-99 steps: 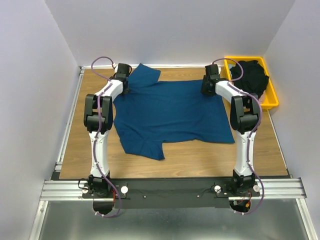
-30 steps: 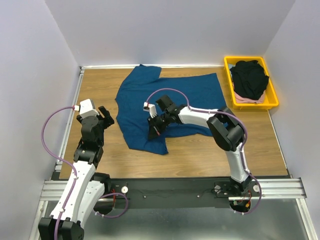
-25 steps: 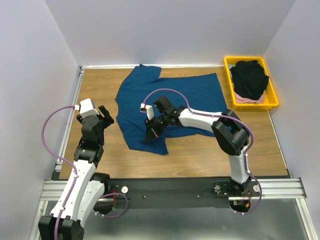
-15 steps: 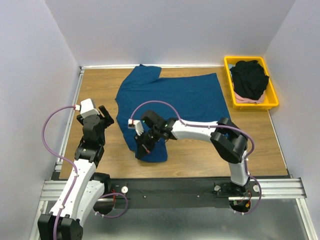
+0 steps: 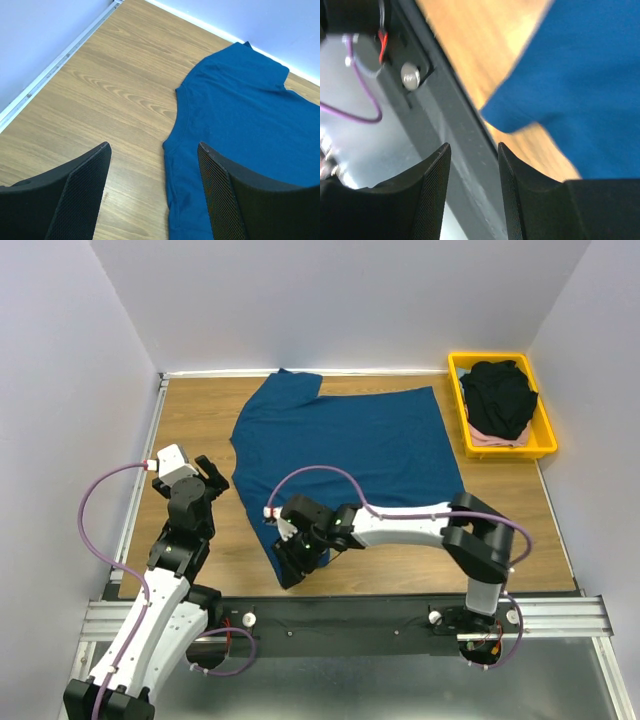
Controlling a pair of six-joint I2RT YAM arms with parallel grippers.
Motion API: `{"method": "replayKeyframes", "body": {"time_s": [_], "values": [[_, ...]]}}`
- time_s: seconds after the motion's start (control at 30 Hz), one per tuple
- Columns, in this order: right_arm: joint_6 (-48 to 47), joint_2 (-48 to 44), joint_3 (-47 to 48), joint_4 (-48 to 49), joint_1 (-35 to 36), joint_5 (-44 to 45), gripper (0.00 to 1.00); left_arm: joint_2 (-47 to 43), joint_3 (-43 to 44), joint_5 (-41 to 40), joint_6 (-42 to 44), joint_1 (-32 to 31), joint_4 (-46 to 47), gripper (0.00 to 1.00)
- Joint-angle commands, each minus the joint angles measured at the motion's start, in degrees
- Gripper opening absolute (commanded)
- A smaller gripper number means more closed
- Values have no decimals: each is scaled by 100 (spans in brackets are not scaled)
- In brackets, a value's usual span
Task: Fold and stack the t-shirts
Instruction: Flatten the tshirt out
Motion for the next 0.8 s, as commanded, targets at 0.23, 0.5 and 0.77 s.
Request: {"method": "replayKeyframes", "body": {"time_s": [0.23, 0.5, 0.77], "values": [[629, -536, -189, -717, -38, 2994, 41, -14, 91, -119, -80, -90, -59, 77], [911, -351, -504, -946, -29, 3373, 38, 4, 91, -84, -89, -108, -68, 77], [1183, -544, -1217, -1165, -37, 3400, 38, 4, 82, -93, -80, -117, -51, 77]]}}
